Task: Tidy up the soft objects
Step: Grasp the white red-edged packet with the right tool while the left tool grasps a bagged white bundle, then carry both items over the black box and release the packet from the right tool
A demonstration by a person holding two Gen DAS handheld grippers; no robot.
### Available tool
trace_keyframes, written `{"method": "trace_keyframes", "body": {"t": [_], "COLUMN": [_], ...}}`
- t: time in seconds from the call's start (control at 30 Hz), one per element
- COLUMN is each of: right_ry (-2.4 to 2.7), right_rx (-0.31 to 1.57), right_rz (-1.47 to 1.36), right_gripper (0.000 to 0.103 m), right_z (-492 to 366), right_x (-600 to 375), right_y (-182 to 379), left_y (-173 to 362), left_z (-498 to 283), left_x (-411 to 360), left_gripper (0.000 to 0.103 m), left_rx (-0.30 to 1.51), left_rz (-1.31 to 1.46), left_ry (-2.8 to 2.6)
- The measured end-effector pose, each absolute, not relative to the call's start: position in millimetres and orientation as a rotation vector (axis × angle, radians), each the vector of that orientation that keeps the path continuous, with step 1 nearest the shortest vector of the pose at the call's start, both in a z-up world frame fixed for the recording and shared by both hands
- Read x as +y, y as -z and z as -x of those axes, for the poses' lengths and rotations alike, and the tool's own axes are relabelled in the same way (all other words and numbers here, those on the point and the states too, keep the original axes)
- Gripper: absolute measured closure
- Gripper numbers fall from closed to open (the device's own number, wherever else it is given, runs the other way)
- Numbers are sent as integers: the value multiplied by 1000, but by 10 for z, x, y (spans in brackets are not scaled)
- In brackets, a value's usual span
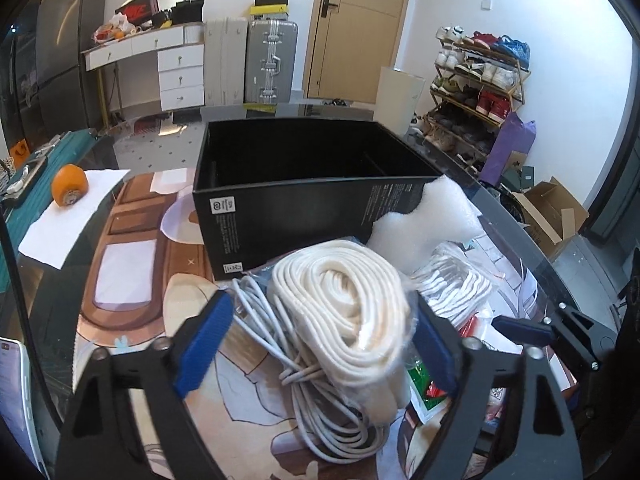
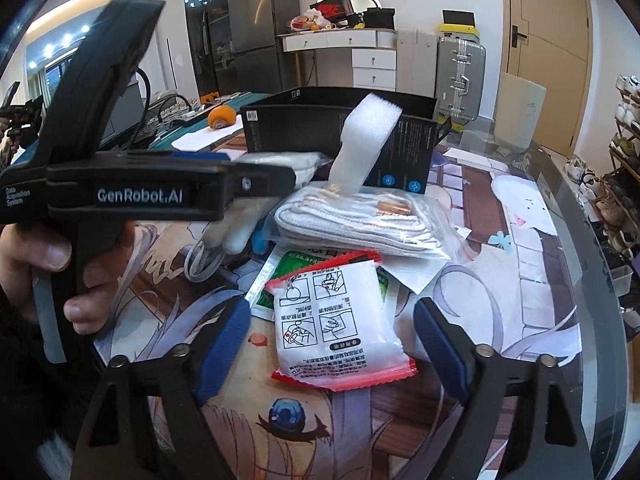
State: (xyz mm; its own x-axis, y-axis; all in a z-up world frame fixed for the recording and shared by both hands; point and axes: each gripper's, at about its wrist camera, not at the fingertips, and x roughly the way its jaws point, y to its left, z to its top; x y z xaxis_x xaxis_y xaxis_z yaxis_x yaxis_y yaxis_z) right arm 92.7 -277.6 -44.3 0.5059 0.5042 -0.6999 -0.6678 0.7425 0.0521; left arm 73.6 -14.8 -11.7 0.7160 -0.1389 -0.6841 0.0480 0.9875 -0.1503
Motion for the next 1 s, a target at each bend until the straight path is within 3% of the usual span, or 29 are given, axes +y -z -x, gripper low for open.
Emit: {"method": "trace_keyframes", "body": {"t": [0.23,0.6,1.0], "right_ry": [-736,-744,-757], "right_rx": [755,735,672], "right_rz": [257,289,268], "right_gripper": [37,54,56], "right_z": [-855,-788,-652], "right_x": [-2747,-2709,-2781], "right_y": [424,395,157], "left_y": [92,70,-117], "left_z": [-637,-448,-130], "left_x": [-61,94,296], "left_gripper": [70,77,77], "left_rx": [722,697,611], "left_rz": [131,145,159], "left_ry": [92,75,54]}}
